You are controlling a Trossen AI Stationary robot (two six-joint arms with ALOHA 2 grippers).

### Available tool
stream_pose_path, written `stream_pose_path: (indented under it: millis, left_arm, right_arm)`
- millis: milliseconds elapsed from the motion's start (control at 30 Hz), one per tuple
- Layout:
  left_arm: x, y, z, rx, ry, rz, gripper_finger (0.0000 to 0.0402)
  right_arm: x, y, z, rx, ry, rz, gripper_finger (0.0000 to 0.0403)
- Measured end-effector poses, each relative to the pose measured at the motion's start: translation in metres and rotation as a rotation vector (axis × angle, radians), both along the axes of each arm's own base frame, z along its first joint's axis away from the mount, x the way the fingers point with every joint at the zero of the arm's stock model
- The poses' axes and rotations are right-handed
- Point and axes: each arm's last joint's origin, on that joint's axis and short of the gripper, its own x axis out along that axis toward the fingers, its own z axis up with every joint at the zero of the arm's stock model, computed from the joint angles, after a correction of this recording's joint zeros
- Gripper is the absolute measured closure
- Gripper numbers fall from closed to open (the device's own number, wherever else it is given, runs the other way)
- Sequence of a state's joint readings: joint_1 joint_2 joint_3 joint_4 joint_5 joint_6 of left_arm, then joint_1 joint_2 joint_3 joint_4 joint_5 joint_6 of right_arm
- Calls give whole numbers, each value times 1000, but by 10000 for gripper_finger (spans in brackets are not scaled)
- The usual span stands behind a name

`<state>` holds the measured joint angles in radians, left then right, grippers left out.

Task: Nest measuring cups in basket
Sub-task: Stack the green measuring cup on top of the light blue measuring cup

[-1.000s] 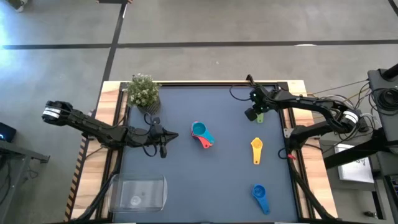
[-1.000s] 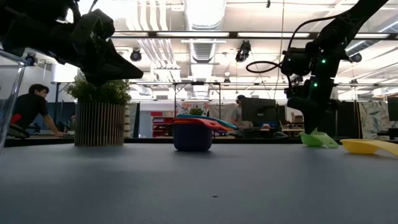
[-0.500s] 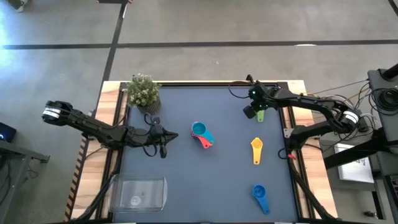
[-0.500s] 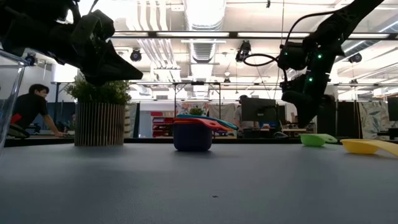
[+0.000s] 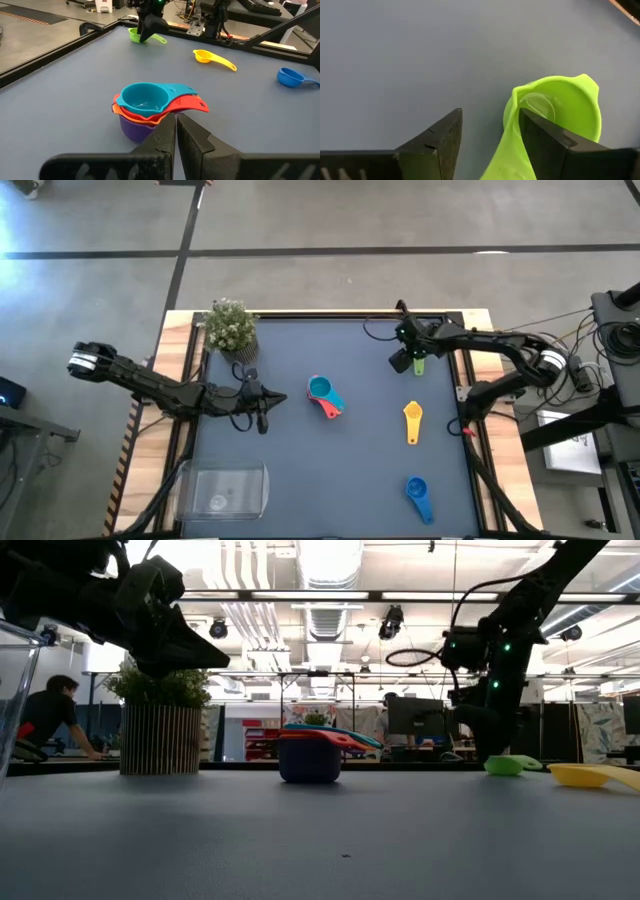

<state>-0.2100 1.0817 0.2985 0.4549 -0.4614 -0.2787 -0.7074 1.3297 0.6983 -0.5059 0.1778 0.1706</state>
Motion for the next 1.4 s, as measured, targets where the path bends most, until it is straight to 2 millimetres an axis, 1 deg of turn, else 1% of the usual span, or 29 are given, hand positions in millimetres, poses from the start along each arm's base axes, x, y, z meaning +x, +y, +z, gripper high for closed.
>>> stream_pose_path:
  millis: [100,167,267,367,400,533,633,733,833,967,1100,1267,1400]
  left_arm:
    - [0,0,0,0,0,0,402]
    - [0,0,0,0,1,0,402]
    - [0,0,0,0,3,0,402]
    - [0,0,-1,2,7,0,402]
    - [0,0,-1,2,7,0,402]
    - [0,0,-1,2,7,0,402]
    - [0,0,-1,2,7,1,402]
    - [0,0,-1,2,7,2,402]
    - [0,1,-1,10,7,16,402]
    - [0,1,-1,9,6,21,402]
    - [0,1,-1,12,7,23,402]
    - [-1,1,-1,17,11,24,402]
    - [-1,1,-2,20,22,24,402]
  right_arm:
    - [1,-3,-8,-4,37,-8,228]
    - [2,-4,-11,-1,49,-8,251]
    - [2,-4,-12,2,57,0,306]
    - [2,-2,-6,-19,45,26,374]
    - [1,-1,-2,-33,35,33,381]
    - [-3,6,17,-69,-30,49,390]
    - [-5,15,32,-61,-125,81,391]
    - [-1,26,48,-53,-260,159,392]
    - [7,39,59,-59,-367,219,393]
    - [24,59,67,-67,-470,327,393]
    - [42,77,71,-56,-508,415,394]
    - [71,92,82,-48,-531,508,394]
    - [101,102,88,-41,-524,583,394]
